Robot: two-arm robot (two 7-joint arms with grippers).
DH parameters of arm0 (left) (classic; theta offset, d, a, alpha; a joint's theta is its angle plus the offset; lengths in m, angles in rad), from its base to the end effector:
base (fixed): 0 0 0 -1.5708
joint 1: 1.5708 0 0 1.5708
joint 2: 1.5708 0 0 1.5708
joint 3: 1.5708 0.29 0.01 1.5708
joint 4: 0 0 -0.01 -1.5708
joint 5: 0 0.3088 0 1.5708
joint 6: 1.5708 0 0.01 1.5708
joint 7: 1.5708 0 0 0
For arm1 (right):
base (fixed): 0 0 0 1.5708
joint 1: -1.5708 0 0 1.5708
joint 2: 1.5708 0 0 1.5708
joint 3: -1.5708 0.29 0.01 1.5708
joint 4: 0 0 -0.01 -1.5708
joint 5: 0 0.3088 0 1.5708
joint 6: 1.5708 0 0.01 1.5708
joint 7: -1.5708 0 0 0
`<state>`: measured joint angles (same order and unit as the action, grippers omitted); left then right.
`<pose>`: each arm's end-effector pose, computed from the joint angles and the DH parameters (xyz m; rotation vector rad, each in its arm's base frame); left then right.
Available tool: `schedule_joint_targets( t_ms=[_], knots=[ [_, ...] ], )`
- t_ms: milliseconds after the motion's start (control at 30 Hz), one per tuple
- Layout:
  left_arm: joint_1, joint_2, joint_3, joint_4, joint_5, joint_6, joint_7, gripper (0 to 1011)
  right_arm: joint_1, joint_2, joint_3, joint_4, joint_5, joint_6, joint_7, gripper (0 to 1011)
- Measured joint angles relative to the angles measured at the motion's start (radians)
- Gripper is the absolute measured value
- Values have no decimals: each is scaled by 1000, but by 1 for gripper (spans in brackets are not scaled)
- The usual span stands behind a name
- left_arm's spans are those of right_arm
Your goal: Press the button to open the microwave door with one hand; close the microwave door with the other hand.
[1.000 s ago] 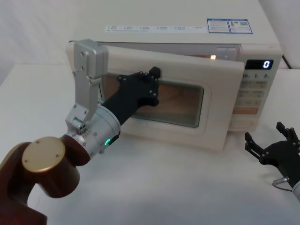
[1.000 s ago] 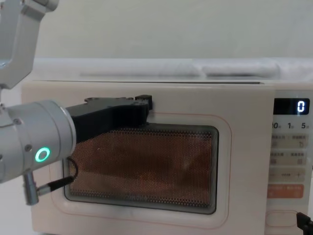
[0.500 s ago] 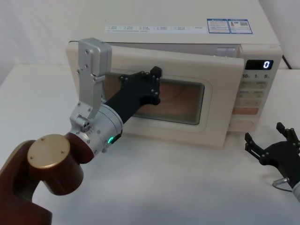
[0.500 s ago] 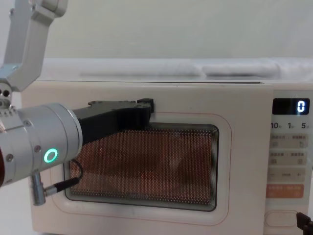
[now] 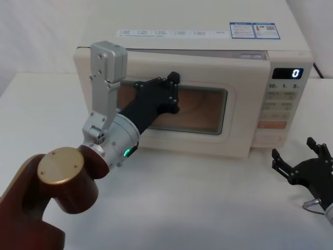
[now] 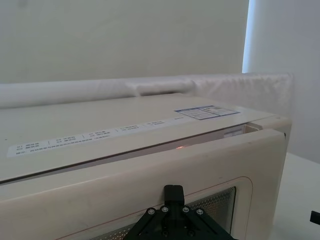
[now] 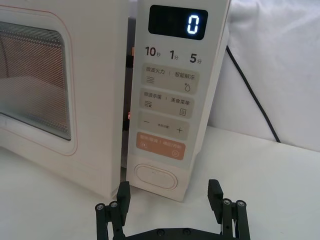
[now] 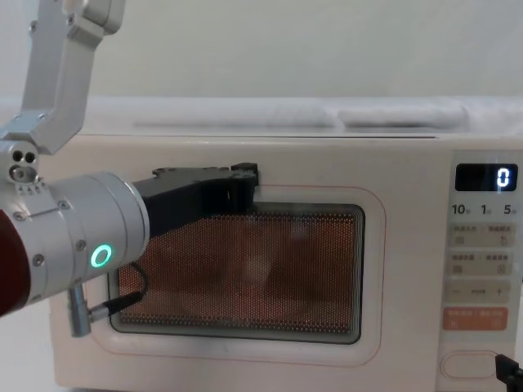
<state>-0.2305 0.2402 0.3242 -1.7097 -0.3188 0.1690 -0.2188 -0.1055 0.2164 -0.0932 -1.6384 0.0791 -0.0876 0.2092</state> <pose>0.3646 -0.0405 -0.1968 -0.0908 -0.0652 0.9883 0.2962 -0.0298 -0.3106 -0.0787 -0.1122 -1.2450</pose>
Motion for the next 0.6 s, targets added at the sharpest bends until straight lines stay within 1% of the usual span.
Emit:
schedule_joint_targets(
  t_ms=[600],
  knots=[
    [-11,-46,-3,22,24,5,26,0,0,0,0,0,0,0,0,1001]
  ],
)
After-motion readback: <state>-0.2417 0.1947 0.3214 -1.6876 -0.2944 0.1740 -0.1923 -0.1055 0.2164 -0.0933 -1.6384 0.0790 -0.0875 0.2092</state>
